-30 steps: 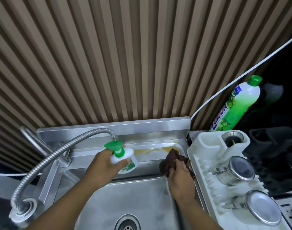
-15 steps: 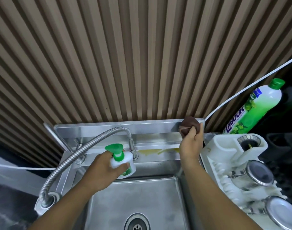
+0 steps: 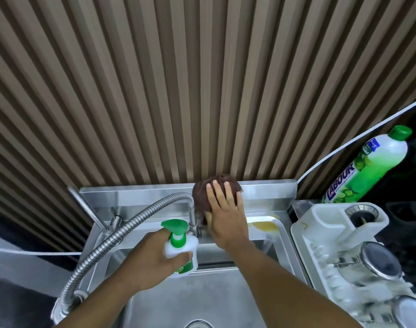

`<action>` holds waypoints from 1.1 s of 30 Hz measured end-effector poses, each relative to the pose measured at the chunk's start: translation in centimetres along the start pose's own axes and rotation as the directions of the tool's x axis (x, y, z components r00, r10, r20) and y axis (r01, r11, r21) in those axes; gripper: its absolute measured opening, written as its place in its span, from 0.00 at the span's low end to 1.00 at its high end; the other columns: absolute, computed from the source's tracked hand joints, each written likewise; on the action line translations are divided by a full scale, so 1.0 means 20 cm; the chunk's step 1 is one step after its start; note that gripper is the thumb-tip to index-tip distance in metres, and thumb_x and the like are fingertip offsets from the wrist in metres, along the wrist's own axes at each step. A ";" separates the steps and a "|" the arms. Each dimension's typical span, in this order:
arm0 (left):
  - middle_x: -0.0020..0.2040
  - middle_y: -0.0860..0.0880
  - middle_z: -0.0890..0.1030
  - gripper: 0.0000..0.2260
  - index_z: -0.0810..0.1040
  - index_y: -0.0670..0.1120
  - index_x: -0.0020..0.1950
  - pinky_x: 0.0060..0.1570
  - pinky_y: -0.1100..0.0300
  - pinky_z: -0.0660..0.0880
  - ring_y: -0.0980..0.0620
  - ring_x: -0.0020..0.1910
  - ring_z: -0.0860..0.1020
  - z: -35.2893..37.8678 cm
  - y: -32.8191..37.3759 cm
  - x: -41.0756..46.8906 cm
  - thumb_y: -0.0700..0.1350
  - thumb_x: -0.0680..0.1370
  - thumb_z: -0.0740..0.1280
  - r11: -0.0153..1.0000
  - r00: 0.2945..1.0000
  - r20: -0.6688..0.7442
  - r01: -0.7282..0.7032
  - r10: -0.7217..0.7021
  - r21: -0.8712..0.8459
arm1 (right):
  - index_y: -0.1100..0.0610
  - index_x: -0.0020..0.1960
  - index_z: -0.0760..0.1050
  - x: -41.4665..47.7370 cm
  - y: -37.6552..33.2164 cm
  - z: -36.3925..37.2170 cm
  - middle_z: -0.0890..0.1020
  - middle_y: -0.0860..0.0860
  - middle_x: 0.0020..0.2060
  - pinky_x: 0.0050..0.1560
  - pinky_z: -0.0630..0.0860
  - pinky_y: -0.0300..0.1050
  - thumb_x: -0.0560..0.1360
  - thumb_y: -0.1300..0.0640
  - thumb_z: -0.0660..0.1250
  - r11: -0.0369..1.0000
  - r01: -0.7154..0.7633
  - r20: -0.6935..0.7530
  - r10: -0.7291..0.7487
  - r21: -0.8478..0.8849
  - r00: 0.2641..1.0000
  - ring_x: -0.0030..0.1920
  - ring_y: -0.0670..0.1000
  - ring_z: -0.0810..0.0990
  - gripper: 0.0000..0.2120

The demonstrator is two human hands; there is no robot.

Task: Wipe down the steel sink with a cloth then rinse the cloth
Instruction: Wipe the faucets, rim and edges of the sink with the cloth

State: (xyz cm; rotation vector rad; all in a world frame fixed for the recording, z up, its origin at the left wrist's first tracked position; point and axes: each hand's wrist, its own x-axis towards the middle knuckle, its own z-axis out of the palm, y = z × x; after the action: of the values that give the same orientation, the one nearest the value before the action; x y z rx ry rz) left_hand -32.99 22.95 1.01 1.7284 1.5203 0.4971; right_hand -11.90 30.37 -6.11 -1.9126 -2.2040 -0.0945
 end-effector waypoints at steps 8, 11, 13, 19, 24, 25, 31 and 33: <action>0.47 0.61 0.82 0.14 0.78 0.56 0.53 0.49 0.61 0.79 0.63 0.46 0.80 0.01 0.02 0.01 0.56 0.70 0.75 1.000 1.000 0.021 -0.014 0.013 0.020 | 0.54 0.81 0.55 0.02 -0.07 -0.02 0.62 0.53 0.79 0.77 0.50 0.61 0.79 0.46 0.46 0.996 -0.087 -0.004 0.088 0.031 0.996 0.80 0.61 0.55 0.32; 0.47 0.61 0.83 0.17 0.78 0.56 0.55 0.49 0.58 0.80 0.61 0.46 0.81 0.00 0.02 0.02 0.57 0.68 0.74 1.000 1.000 -0.004 -0.004 0.004 0.004 | 0.54 0.81 0.54 0.03 -0.09 -0.02 0.61 0.54 0.80 0.78 0.53 0.61 0.78 0.45 0.44 0.990 0.135 0.028 -0.134 -0.039 0.991 0.80 0.60 0.55 0.34; 0.48 0.60 0.83 0.19 0.79 0.56 0.56 0.50 0.57 0.80 0.61 0.47 0.81 -0.01 0.02 0.02 0.58 0.67 0.73 1.000 1.000 -0.019 -0.006 0.005 -0.016 | 0.54 0.82 0.53 0.03 -0.03 -0.02 0.60 0.53 0.80 0.78 0.52 0.61 0.78 0.45 0.45 0.986 0.151 0.016 -0.151 -0.074 0.988 0.80 0.59 0.54 0.33; 0.46 0.61 0.83 0.15 0.80 0.55 0.55 0.48 0.58 0.80 0.60 0.46 0.81 -0.02 0.03 0.03 0.54 0.70 0.76 0.999 0.999 -0.035 -0.025 0.024 -0.034 | 0.57 0.81 0.54 -0.03 0.14 0.00 0.60 0.55 0.80 0.77 0.53 0.62 0.78 0.50 0.52 0.939 -0.342 -0.093 0.342 0.020 0.935 0.80 0.60 0.54 0.33; 0.44 0.59 0.83 0.13 0.79 0.55 0.51 0.48 0.57 0.79 0.59 0.45 0.81 -0.02 0.04 0.03 0.53 0.69 0.75 0.999 0.998 -0.051 -0.027 0.026 -0.019 | 0.55 0.80 0.60 0.04 -0.10 0.02 0.66 0.54 0.77 0.77 0.54 0.61 0.75 0.51 0.63 1.000 0.012 -0.109 -0.012 0.004 0.994 0.78 0.61 0.59 0.35; 0.44 0.58 0.83 0.12 0.78 0.55 0.50 0.48 0.57 0.79 0.58 0.44 0.81 -0.03 0.04 0.04 0.53 0.69 0.75 1.000 0.998 -0.052 -0.027 0.027 -0.013 | 0.55 0.79 0.60 0.05 -0.12 0.02 0.67 0.54 0.77 0.77 0.56 0.61 0.74 0.49 0.66 0.991 0.131 -0.099 -0.132 -0.020 0.986 0.78 0.60 0.61 0.36; 0.41 0.57 0.83 0.10 0.77 0.56 0.45 0.44 0.61 0.77 0.60 0.42 0.80 -0.03 0.08 0.07 0.53 0.69 0.75 0.999 0.998 -0.060 -0.030 0.029 -0.012 | 0.54 0.79 0.61 0.06 0.08 -0.04 0.68 0.53 0.75 0.76 0.57 0.58 0.72 0.53 0.59 0.972 0.228 -0.044 -0.231 -0.064 0.972 0.75 0.59 0.63 0.34; 0.41 0.59 0.83 0.09 0.78 0.57 0.45 0.43 0.62 0.76 0.62 0.41 0.80 -0.02 0.09 0.08 0.53 0.69 0.76 0.999 0.998 -0.045 -0.035 0.034 -0.035 | 0.55 0.78 0.63 0.04 0.18 -0.05 0.70 0.53 0.73 0.75 0.58 0.60 0.73 0.56 0.63 0.994 0.084 -0.088 -0.089 -0.063 0.992 0.74 0.60 0.64 0.33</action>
State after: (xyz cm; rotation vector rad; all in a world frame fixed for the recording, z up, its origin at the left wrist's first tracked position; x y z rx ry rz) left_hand -31.73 24.53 2.40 1.7289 1.5057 0.5811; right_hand -8.33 31.41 -5.38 -1.8040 -2.2467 -0.2589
